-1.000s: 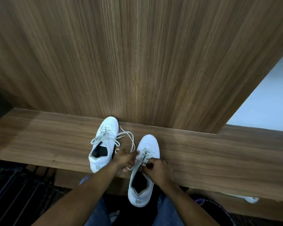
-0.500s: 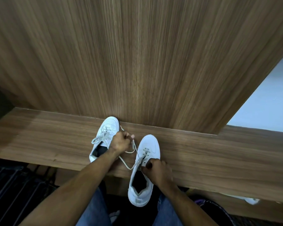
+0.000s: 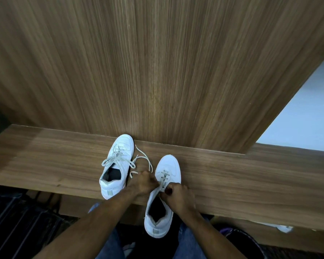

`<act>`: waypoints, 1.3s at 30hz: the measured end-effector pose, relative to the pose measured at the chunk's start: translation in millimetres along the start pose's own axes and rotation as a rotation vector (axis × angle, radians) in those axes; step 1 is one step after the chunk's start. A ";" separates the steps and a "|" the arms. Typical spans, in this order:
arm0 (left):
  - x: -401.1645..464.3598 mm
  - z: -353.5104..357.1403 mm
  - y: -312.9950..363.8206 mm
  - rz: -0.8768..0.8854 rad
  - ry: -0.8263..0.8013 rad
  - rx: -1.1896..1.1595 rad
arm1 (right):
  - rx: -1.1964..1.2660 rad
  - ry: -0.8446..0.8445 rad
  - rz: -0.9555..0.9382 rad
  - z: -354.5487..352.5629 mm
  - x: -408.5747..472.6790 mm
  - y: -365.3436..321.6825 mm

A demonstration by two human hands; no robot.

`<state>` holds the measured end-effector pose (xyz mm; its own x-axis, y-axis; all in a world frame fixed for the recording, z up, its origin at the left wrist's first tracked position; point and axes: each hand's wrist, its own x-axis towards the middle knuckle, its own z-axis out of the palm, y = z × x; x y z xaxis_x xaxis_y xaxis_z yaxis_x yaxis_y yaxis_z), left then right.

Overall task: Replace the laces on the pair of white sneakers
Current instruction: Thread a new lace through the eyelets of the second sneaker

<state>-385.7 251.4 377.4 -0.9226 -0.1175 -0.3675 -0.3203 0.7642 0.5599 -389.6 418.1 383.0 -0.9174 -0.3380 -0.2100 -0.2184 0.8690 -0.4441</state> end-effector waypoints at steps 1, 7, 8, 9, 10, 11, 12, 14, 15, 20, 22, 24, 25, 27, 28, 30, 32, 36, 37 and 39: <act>1.4 0.8 0.8 -0.014 0.001 -0.032 | -0.002 -0.006 0.003 0.0 -0.1 -0.2; 4.7 -5.6 12.5 -0.103 0.006 -0.204 | 0.075 -0.071 0.046 -3.1 -1.1 -4.3; 6.7 -7.0 15.2 -0.100 0.008 -0.205 | 0.152 -0.095 0.064 -4.8 0.3 -2.1; 7.6 -10.8 17.3 -0.092 0.009 -0.205 | 0.238 -0.109 0.077 -4.6 4.1 0.8; 9.6 -14.9 18.1 -0.065 0.016 -0.223 | 0.313 -0.111 0.085 -2.9 10.9 6.2; 11.0 -20.2 19.7 -0.046 0.018 -0.271 | 0.365 -0.107 0.084 -0.4 19.5 13.2; 11.4 -25.8 22.7 -0.011 0.029 -0.343 | 0.406 -0.101 0.072 -3.4 23.7 15.0; 11.5 -41.2 33.2 0.064 0.046 -0.465 | 0.535 -0.081 0.027 -21.8 24.0 2.9; 10.5 -50.3 41.4 0.096 0.041 -0.501 | 0.630 -0.082 0.015 -30.2 24.3 -3.8; 7.5 -86.7 75.0 0.274 0.053 -0.527 | 0.946 -0.062 -0.045 -56.2 31.0 -33.4; 8.5 -91.2 74.5 0.307 0.058 -0.541 | 0.981 -0.020 0.005 -60.5 33.3 -34.4; 10.3 -92.0 64.8 0.295 0.088 -0.509 | 1.041 0.040 0.132 -62.2 34.7 -26.9; 11.6 -91.4 57.3 0.277 0.102 -0.480 | 1.095 0.055 0.211 -61.0 35.3 -19.5; 13.8 -87.9 40.5 0.240 0.123 -0.413 | 1.223 0.059 0.382 -54.4 36.1 -1.3; 14.7 -84.5 32.0 0.224 0.134 -0.382 | 1.274 0.055 0.464 -49.9 36.2 8.3; 16.0 -76.9 17.4 0.189 0.149 -0.357 | 1.352 0.053 0.577 -42.6 35.0 20.2; 16.6 -68.9 10.4 0.176 0.154 -0.352 | 1.361 0.082 0.561 -39.1 31.1 21.7; 15.7 -53.7 19.0 0.229 0.110 -0.364 | 1.162 0.047 0.222 -39.8 26.0 0.6; 15.6 -50.9 22.9 0.256 0.099 -0.363 | 1.092 -0.003 0.140 -39.0 26.4 -6.3; 15.3 -47.6 30.5 0.299 0.089 -0.357 | 0.952 -0.047 0.033 -35.2 30.4 -15.5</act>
<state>-419.8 242.8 424.1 -0.9954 0.0086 -0.0955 -0.0779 0.5084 0.8576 -425.8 407.1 414.2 -0.8993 -0.3512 -0.2607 0.1885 0.2266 -0.9556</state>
